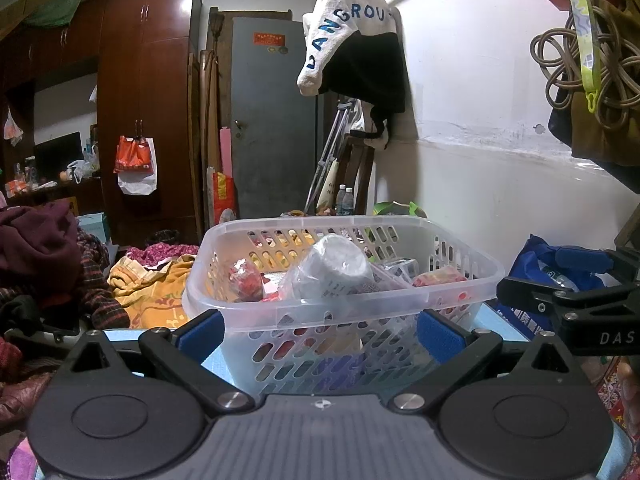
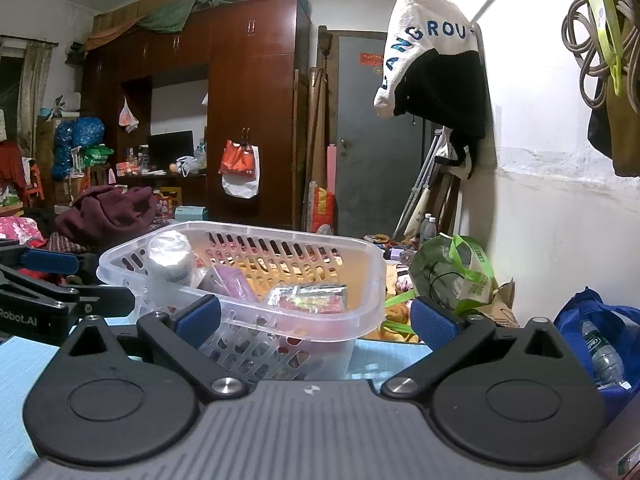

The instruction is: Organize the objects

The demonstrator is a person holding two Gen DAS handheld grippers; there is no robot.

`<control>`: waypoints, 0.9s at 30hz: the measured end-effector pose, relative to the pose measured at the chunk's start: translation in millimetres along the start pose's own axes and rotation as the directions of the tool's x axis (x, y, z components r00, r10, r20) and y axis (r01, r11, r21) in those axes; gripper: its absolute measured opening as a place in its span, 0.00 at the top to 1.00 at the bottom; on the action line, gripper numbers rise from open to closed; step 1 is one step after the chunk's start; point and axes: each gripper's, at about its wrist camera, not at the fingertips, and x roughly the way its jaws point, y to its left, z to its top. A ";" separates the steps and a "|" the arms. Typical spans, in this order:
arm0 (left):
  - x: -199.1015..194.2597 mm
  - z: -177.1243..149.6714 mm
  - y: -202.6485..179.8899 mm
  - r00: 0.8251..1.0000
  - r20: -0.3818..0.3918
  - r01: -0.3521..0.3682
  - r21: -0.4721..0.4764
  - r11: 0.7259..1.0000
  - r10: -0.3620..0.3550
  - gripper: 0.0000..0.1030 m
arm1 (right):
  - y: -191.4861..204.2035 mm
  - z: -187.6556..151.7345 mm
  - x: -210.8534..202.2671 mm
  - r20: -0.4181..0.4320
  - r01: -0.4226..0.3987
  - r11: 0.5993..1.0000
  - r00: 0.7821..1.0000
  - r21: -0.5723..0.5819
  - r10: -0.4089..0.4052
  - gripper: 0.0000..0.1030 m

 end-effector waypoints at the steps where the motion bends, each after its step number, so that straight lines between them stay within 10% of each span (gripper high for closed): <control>1: -0.1 -0.3 -0.2 1.000 0.000 0.001 0.000 1.000 -0.001 0.00 | 0.0 0.0 0.0 0.000 -0.001 1.000 1.000 0.000 0.001 0.00; 27: 0.8 1.5 -1.1 1.000 -0.005 0.005 -0.009 1.000 -0.005 0.00 | -0.7 -1.3 -1.2 -0.001 -0.006 1.000 1.000 0.002 0.006 0.00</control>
